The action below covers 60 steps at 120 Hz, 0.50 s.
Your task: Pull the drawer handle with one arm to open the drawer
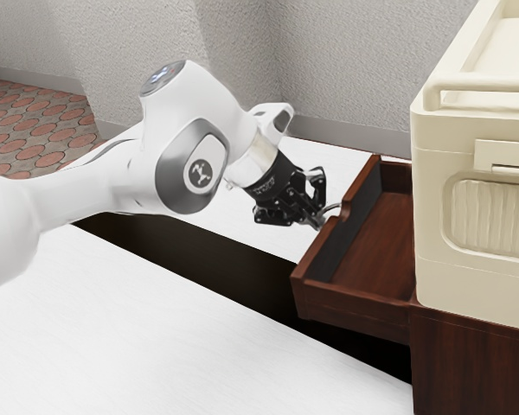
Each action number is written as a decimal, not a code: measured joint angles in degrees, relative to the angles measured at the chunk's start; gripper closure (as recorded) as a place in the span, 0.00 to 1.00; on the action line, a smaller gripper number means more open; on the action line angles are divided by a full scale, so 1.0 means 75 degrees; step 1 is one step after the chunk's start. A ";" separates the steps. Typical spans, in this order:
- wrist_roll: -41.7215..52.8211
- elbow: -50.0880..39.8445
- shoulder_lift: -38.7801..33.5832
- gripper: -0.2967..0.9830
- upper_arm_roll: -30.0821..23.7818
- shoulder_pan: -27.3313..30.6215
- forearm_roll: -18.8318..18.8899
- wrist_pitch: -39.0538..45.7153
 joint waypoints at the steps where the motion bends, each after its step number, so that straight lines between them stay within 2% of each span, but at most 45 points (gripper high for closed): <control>1: 0.0003 -0.0006 -0.0005 0.85 0.0008 0.0001 -0.0002 0.0001; 60: 0.0186 -0.0336 -0.0315 0.85 0.0411 0.0026 -0.0077 0.0027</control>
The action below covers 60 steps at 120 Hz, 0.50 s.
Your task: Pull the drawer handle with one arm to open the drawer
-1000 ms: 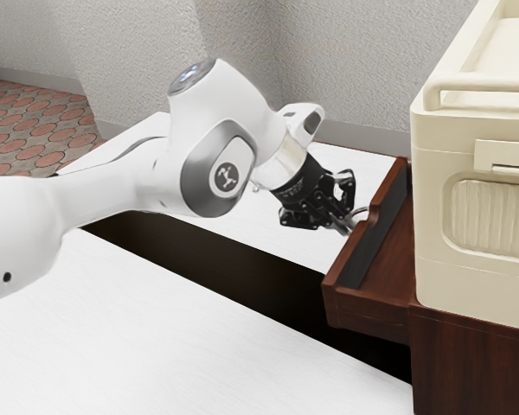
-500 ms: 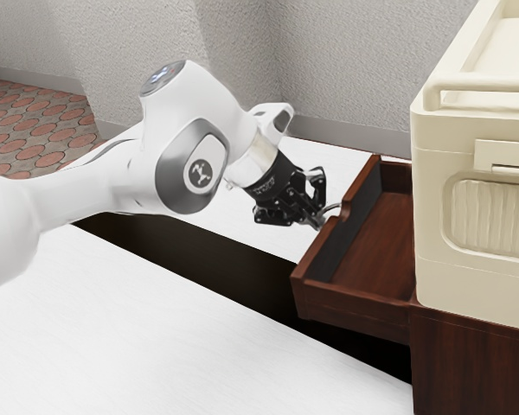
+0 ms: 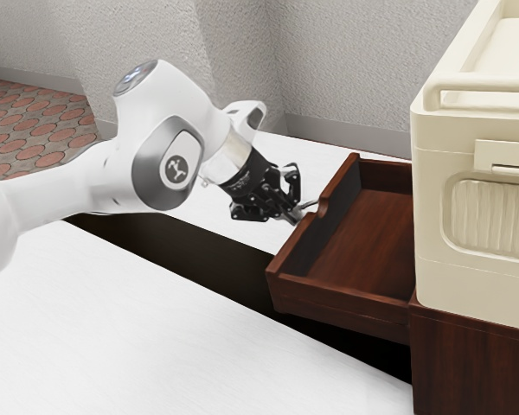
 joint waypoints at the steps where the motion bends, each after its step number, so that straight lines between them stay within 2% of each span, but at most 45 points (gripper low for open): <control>1: 0.0002 -0.0003 -0.0002 0.85 0.0004 -0.0002 0.0001 0.0000; 53: 0.0003 -0.0125 -0.0103 0.85 0.0222 -0.0176 0.0090 -0.0012; 60: 0.0001 -0.0136 -0.0091 0.81 0.0199 -0.0165 0.0088 0.0035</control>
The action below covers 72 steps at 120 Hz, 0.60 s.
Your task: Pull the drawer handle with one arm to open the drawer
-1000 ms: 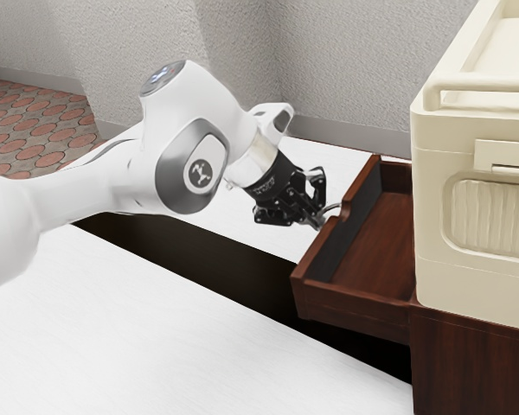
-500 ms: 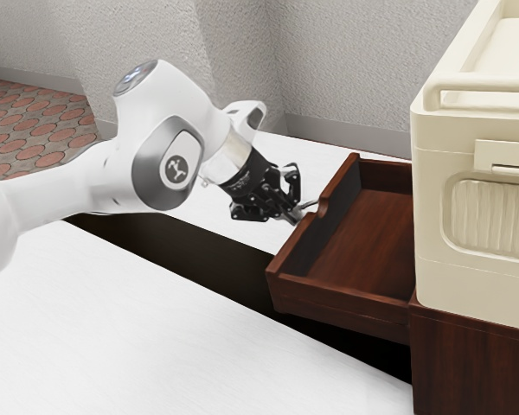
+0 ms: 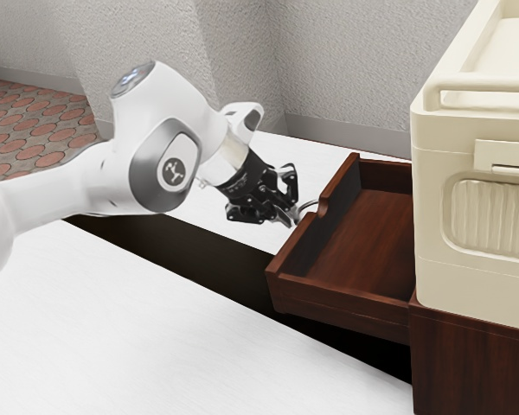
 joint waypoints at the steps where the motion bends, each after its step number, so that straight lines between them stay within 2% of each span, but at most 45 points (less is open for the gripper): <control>1: 0.0000 -0.0004 0.0000 0.80 -0.0001 -0.0007 0.0000 0.0011; 30: -0.0009 -0.0041 -0.0028 0.62 -0.0047 0.0017 0.0000 0.0197; 46: -0.0008 -0.0194 -0.0427 0.54 -0.0027 0.0021 0.0002 0.0172; 52: -0.0010 0.0269 -0.0484 0.48 -0.0029 0.0053 0.0045 -0.0227; 58: -0.0012 0.1375 -0.0155 0.43 -0.0045 0.0151 0.0274 -0.0981; 64: -0.0011 0.2396 0.0390 0.39 -0.0075 0.0248 0.0662 -0.1713; 72: -0.0008 0.2920 0.0754 0.35 -0.0128 0.0133 0.1079 -0.2500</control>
